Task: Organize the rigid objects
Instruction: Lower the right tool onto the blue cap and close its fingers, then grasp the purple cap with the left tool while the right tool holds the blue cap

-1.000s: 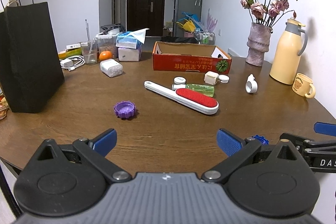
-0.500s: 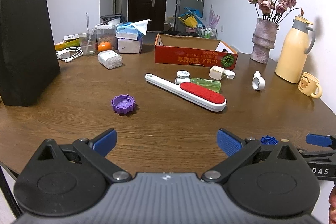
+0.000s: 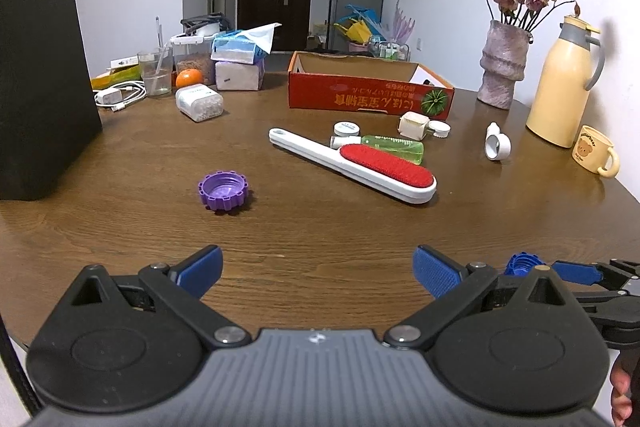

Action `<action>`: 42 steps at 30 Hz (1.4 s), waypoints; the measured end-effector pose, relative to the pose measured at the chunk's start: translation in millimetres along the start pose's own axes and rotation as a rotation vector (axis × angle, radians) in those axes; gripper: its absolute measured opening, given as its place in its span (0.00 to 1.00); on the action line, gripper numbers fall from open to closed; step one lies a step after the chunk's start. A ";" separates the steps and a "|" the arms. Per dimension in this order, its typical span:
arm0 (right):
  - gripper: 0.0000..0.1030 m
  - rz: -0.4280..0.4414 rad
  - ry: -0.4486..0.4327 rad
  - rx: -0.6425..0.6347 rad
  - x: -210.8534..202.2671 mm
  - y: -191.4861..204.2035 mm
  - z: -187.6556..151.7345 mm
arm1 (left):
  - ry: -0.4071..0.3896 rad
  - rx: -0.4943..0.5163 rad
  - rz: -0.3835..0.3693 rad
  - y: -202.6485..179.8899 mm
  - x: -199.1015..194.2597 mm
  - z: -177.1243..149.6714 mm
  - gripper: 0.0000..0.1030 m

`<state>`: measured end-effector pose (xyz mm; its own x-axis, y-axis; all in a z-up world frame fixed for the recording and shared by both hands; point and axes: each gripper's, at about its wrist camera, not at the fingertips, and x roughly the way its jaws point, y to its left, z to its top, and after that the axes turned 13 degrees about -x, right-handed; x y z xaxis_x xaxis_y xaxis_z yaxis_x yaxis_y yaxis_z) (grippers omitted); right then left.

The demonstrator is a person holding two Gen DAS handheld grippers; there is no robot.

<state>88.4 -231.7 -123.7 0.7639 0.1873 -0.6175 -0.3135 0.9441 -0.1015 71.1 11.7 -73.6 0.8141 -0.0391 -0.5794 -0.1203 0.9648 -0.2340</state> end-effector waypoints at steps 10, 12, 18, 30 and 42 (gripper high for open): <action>0.50 0.006 0.001 -0.031 15.5 -0.9 1.4 | 0.026 -0.010 0.008 3.5 21.5 6.7 1.00; 0.50 0.009 -0.007 -0.029 16.7 -2.4 2.4 | 0.032 -0.013 0.013 4.9 25.7 8.4 1.00; 0.50 0.012 -0.036 -0.029 21.1 -5.4 10.7 | 0.038 -0.031 0.040 14.8 42.3 17.1 1.00; 0.50 -0.018 -0.058 -0.023 40.9 -17.6 35.2 | 0.034 -0.059 0.117 43.0 89.4 43.5 0.98; 0.50 -0.024 -0.064 -0.030 70.3 -21.5 65.0 | 0.084 -0.058 0.162 60.9 141.6 61.9 0.66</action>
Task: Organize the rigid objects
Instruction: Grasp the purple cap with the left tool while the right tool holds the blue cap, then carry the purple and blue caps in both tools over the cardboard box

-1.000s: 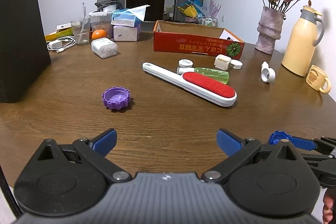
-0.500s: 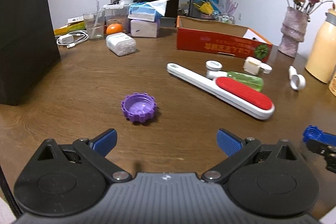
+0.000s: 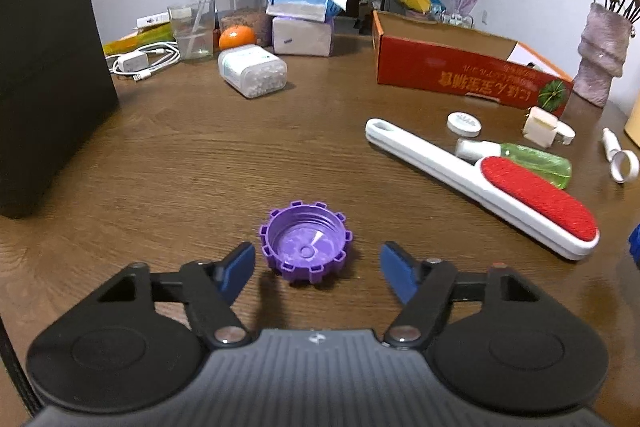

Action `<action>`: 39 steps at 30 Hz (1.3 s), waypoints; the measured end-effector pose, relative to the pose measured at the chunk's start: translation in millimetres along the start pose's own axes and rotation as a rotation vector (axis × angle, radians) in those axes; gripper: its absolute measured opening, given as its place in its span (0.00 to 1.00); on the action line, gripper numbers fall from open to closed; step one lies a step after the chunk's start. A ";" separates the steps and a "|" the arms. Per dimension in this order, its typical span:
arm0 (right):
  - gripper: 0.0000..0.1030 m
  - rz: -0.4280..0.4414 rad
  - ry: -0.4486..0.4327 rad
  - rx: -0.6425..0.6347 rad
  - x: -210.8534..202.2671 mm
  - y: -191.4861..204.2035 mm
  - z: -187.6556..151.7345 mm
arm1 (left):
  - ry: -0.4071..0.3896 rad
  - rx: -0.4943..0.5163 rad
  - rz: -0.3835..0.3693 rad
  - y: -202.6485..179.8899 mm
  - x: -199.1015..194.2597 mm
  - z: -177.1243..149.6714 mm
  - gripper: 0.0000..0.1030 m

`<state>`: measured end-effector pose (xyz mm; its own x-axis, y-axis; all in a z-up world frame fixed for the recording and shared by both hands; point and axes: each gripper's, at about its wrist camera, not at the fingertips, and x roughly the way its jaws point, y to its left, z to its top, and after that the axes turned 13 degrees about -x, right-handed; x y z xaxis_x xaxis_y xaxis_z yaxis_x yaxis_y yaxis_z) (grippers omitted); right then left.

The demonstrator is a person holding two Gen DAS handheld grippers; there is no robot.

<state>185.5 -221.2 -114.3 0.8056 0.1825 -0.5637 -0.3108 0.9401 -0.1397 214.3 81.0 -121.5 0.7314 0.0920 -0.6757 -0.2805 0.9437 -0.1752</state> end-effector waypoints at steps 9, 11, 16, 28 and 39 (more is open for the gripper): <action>0.50 -0.005 -0.005 -0.012 17.2 -3.4 16.7 | 0.011 0.008 0.012 -1.9 20.1 8.4 0.52; 0.50 -0.005 -0.008 -0.014 20.2 -4.5 19.8 | 0.014 0.006 0.009 -2.2 22.6 10.8 0.52; 0.50 -0.004 -0.010 -0.015 25.9 -7.4 25.8 | 0.017 0.011 0.000 -5.3 24.3 17.3 0.52; 0.50 -0.016 -0.060 -0.007 39.0 -20.6 55.8 | -0.066 0.043 -0.098 -40.7 6.7 51.0 0.52; 0.49 -0.034 -0.115 0.018 54.6 -33.3 87.7 | -0.110 0.046 -0.192 -85.6 6.9 81.6 0.52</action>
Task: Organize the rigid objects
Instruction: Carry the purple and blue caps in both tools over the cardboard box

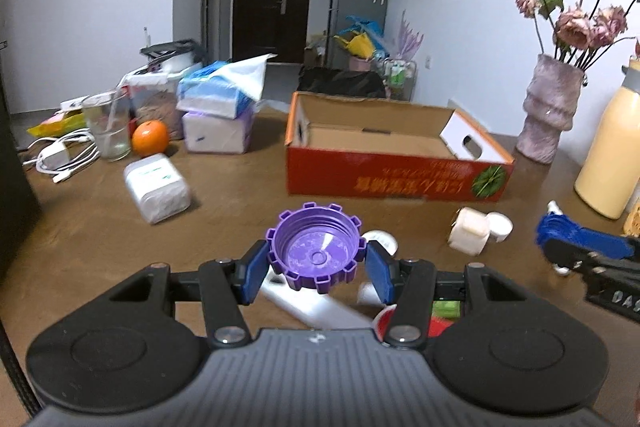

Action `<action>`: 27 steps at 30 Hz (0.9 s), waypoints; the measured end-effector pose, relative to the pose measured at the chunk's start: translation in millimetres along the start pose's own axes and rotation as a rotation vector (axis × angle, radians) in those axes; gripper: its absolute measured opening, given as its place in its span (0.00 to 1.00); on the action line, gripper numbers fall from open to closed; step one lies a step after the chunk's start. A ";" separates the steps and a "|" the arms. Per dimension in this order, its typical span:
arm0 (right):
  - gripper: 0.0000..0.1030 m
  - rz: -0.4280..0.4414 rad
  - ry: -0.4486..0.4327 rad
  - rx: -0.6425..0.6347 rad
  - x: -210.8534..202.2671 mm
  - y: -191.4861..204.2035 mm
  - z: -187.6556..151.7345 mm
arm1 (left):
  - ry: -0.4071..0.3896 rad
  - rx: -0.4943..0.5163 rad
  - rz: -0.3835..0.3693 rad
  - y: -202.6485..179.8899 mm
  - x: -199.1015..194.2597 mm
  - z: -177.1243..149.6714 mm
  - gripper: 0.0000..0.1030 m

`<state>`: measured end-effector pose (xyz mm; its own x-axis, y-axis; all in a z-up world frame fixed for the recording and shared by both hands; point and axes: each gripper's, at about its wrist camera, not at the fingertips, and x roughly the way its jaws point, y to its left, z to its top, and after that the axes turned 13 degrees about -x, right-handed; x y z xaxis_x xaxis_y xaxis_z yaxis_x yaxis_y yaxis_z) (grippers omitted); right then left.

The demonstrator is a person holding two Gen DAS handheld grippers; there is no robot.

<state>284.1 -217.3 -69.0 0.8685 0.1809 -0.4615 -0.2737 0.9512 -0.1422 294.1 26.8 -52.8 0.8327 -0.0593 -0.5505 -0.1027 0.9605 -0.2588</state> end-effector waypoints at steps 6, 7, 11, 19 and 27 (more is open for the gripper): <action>0.50 0.000 -0.031 0.006 14.1 -1.8 15.3 | -0.015 -0.013 -0.038 -20.0 10.2 14.9 0.52; 0.49 0.000 -0.034 0.006 17.0 -1.7 18.4 | -0.020 -0.016 -0.042 -23.4 12.3 17.6 0.52; 0.49 -0.001 -0.057 0.013 27.9 -3.9 32.1 | -0.035 -0.027 -0.047 -35.8 21.6 28.6 0.52; 0.49 -0.013 -0.080 0.022 49.6 -10.2 49.0 | -0.067 -0.082 -0.066 -54.7 36.2 48.4 0.52; 0.49 -0.032 -0.095 0.032 64.2 -19.9 62.6 | -0.094 -0.095 -0.049 -70.8 57.4 63.1 0.52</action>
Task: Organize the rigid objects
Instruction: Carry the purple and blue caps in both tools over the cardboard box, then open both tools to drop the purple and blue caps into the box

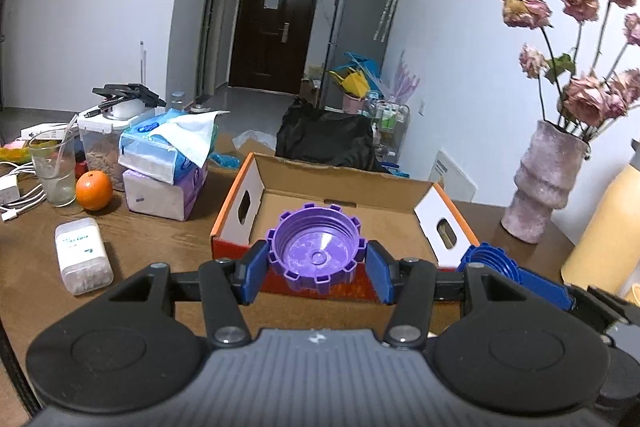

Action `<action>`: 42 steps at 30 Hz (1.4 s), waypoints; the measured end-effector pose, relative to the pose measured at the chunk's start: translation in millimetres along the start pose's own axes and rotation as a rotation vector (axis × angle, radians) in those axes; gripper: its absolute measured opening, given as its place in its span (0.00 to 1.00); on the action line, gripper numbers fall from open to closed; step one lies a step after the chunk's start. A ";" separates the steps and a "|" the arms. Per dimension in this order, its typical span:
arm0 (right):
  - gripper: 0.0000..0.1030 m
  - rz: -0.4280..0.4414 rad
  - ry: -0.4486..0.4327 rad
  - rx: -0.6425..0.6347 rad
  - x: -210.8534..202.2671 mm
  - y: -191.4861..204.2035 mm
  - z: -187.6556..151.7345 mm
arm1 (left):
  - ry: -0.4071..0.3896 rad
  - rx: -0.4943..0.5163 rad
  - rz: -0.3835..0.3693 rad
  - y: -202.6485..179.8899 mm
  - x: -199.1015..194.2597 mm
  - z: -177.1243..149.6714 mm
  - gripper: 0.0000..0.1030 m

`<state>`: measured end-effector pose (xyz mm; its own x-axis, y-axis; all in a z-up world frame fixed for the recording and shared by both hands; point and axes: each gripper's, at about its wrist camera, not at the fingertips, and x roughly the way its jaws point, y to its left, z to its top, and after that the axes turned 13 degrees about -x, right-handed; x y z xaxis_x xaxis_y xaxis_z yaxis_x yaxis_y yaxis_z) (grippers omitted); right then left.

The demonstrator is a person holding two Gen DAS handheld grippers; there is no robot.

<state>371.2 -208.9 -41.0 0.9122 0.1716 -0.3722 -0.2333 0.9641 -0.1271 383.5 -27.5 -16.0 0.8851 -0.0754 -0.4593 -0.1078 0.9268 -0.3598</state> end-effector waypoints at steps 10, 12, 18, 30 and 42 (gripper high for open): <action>0.49 -0.022 -0.006 0.043 29.6 -11.2 13.8 | -0.027 -0.018 -0.001 -13.0 31.4 17.4 0.52; 0.49 -0.025 -0.004 0.047 35.3 -13.0 15.4 | -0.032 -0.015 0.001 -15.2 38.0 20.5 0.52; 0.49 -0.036 0.006 0.058 54.7 -17.0 21.4 | -0.044 -0.001 0.007 -19.9 57.8 28.4 0.52; 0.49 -0.043 0.043 0.036 103.6 -21.5 31.0 | -0.047 0.036 0.029 -17.2 103.7 43.2 0.52; 0.49 -0.048 0.114 0.019 147.6 -22.3 27.4 | 0.027 0.094 0.117 -2.9 161.2 39.8 0.52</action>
<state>520.2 -199.5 -67.9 0.8775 0.1022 -0.4686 -0.1831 0.9744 -0.1304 544.6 -27.7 -56.6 0.8565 0.0268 -0.5155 -0.1658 0.9600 -0.2255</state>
